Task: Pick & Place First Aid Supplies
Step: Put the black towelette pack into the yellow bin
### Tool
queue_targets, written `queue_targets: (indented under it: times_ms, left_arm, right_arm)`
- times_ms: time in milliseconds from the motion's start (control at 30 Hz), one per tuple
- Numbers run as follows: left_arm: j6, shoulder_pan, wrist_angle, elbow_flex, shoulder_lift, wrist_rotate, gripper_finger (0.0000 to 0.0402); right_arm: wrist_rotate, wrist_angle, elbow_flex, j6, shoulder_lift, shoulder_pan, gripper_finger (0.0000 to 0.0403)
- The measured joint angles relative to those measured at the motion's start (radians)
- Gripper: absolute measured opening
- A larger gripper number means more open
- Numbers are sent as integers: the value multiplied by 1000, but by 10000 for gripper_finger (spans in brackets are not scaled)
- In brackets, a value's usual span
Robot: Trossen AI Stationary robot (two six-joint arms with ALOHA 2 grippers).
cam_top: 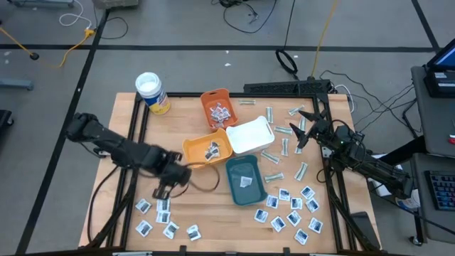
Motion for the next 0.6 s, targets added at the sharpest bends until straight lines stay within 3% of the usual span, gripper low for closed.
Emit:
queue_targets:
  times_ms: [400,600]
  left_arm:
    - [85,413,2,0,0,-40,6]
    - [80,532,32,6,14,-43,6]
  right_arm:
    - [0,0,0,0,0,0,322]
    - [0,0,0,0,0,0,322]
